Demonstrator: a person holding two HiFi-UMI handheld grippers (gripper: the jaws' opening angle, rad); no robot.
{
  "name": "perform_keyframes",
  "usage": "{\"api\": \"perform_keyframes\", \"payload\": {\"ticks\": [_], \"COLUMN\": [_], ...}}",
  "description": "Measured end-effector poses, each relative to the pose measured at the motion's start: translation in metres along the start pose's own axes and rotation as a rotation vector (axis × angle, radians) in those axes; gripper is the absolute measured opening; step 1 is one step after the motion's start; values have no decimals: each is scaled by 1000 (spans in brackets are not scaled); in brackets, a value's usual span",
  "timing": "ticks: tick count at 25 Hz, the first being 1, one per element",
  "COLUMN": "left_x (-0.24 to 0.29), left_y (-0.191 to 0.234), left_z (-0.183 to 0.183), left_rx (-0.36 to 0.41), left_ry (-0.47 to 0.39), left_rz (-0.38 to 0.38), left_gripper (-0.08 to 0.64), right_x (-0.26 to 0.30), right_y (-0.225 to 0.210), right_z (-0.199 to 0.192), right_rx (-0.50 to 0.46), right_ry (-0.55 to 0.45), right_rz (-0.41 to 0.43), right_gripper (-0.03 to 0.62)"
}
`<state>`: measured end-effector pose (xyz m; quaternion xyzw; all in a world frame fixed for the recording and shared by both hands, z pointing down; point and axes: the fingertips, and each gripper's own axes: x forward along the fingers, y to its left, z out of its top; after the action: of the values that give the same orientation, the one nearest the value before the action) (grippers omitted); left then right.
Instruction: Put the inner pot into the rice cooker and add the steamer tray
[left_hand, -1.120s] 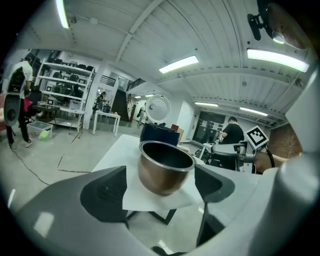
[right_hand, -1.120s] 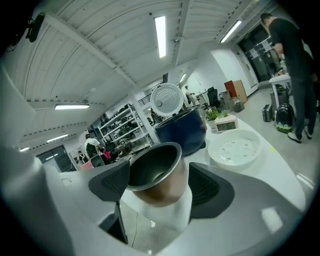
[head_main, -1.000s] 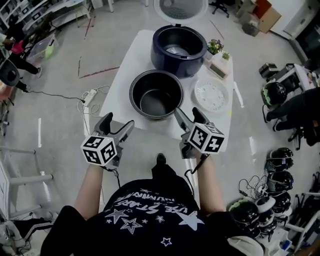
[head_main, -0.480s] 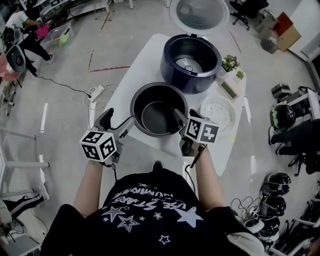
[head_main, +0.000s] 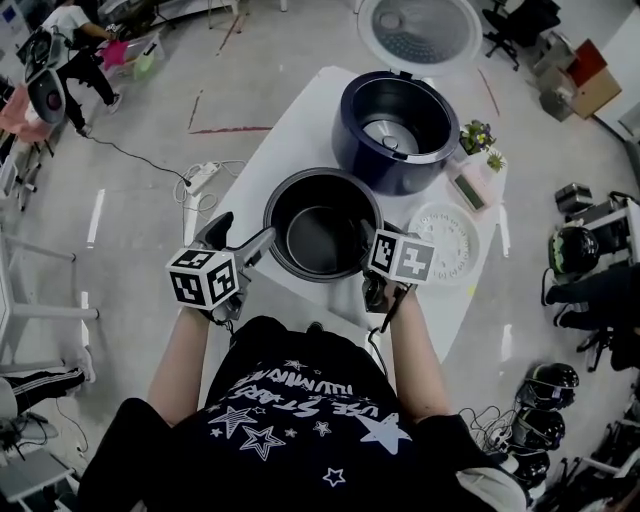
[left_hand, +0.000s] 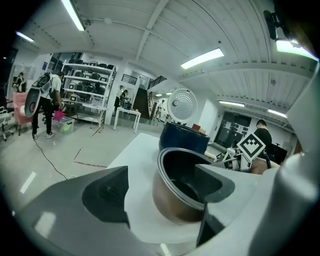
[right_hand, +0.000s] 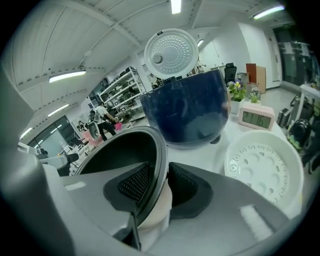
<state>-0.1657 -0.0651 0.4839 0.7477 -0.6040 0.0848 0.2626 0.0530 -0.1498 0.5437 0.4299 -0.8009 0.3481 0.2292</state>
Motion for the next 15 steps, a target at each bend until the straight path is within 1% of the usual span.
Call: {"api": "perform_keyframes", "payload": {"ticks": [1, 6, 10, 12, 15], "left_x": [2, 12, 28, 37, 50], "left_y": [-1, -4, -1, 1, -5], "left_z": [1, 4, 6, 7, 11], "left_rx": [-2, -14, -5, -9, -14], "left_ry": [5, 53, 125, 167, 209], "left_rz": [-3, -30, -68, -97, -167], "left_gripper": [419, 417, 406, 402, 391], "right_x": [0, -5, -8, -9, -8], "right_y": [-1, 0, 1, 3, 4], "right_z": [0, 1, 1, 2, 5], "right_rx": [-4, -31, -12, 7, 20], "right_ry": [-1, -8, -8, -9, -14], "right_rz": [-11, -55, -83, -87, -89], "right_gripper": [121, 118, 107, 100, 92]}}
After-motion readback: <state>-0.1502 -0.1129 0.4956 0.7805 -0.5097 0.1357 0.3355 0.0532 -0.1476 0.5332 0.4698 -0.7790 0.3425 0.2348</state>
